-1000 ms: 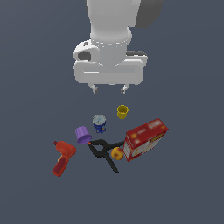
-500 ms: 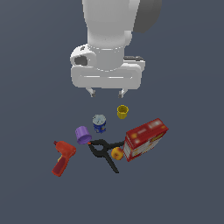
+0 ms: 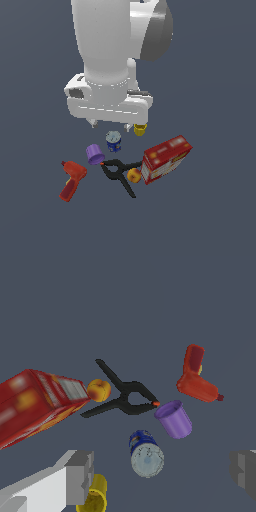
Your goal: Pick up a designated object from a clutter of objects.
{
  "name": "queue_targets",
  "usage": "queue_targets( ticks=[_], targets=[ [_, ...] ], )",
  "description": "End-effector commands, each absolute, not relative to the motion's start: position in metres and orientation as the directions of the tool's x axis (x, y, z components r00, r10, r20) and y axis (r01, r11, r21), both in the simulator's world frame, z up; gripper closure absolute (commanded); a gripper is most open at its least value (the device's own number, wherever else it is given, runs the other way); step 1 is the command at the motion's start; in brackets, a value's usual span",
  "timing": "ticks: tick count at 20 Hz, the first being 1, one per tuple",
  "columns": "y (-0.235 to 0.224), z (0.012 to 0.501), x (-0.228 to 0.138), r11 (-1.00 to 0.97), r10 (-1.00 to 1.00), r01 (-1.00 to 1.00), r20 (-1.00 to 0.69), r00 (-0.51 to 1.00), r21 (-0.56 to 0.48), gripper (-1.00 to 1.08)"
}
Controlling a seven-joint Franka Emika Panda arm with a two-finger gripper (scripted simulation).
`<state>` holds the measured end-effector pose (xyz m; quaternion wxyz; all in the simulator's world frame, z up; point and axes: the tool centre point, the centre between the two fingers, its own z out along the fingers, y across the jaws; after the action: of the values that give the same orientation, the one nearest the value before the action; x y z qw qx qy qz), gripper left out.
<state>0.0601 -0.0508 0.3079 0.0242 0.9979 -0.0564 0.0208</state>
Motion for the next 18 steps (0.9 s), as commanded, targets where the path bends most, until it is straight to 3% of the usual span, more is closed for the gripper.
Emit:
queue_targets(
  ticks=[1,18],
  targets=[
    [-0.064,0.294,0.075,-0.988,-0.141,-0.144,0.047,0.989,0.056,-1.0],
    [-0.165,0.174,0.157,-0.931,-0.32,-0.329,0.081,0.944,0.16,-1.0]
  ],
)
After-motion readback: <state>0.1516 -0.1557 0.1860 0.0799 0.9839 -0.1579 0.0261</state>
